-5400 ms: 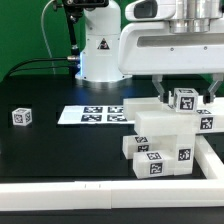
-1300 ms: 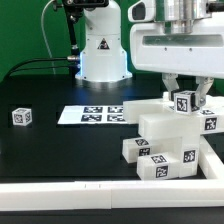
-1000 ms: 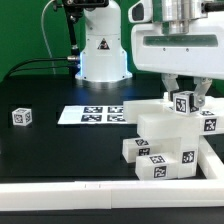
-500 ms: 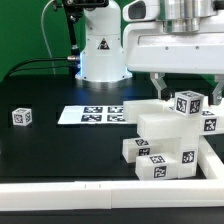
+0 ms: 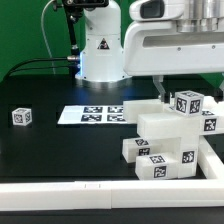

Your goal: Assemble chair

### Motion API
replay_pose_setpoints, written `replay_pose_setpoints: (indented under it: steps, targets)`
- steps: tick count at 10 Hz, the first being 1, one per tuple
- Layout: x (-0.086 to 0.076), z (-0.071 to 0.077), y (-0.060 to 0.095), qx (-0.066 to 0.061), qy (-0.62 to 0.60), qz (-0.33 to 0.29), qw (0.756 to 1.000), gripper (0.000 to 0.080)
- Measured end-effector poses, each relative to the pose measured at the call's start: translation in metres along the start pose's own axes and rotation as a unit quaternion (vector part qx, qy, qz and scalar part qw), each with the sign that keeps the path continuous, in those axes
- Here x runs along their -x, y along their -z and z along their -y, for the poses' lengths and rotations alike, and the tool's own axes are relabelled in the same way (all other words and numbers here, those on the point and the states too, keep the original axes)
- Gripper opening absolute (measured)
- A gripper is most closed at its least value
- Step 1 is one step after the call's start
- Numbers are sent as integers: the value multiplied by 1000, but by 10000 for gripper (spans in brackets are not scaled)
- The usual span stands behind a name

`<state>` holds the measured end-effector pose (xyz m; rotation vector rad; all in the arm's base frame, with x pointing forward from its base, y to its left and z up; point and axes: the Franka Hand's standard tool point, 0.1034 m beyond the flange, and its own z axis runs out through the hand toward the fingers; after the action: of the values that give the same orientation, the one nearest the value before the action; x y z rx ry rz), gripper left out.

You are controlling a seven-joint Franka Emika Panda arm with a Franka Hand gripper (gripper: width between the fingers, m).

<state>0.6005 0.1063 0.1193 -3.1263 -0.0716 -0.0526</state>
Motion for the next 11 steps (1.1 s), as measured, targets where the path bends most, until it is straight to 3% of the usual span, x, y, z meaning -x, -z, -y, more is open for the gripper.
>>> replay_pose_setpoints:
  steps: [2,4,6,11]
  targets:
    - [-2,-1,-2,16,103,-14,994,648]
    - [-1,1,-3,15,92,-17,996,637]
    - [-1,1,-3,15,90,-17,996,287]
    - [-1,4,-3,6,-102,-19,995,281]
